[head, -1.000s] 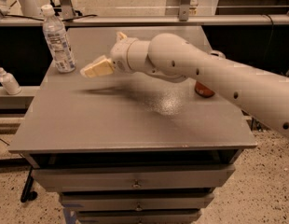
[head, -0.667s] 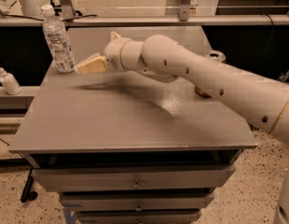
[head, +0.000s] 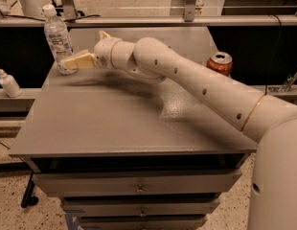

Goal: Pick blue plastic bottle

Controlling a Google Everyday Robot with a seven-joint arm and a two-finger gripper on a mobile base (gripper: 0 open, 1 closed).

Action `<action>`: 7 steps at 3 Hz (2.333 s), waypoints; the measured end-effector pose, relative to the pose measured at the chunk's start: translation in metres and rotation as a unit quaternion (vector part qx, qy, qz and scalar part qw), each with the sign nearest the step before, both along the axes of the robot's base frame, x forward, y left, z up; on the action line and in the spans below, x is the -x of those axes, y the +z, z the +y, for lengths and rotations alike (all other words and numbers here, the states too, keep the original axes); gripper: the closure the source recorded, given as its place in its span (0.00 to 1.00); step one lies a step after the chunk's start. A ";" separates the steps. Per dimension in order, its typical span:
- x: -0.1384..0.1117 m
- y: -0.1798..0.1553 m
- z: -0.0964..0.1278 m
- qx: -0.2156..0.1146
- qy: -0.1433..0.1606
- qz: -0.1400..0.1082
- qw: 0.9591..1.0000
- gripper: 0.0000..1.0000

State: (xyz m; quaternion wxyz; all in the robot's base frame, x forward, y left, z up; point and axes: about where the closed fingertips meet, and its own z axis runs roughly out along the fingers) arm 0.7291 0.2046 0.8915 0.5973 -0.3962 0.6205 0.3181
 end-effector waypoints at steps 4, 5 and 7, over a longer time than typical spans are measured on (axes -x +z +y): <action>-0.009 0.006 0.051 -0.030 0.043 0.014 0.999 0.64; -0.004 0.022 0.040 -0.032 0.039 0.001 0.999 0.87; 0.023 0.088 -0.004 -0.024 0.032 -0.052 0.998 1.00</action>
Offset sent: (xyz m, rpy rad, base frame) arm 0.0132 0.0627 0.0029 0.0712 0.0366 0.1103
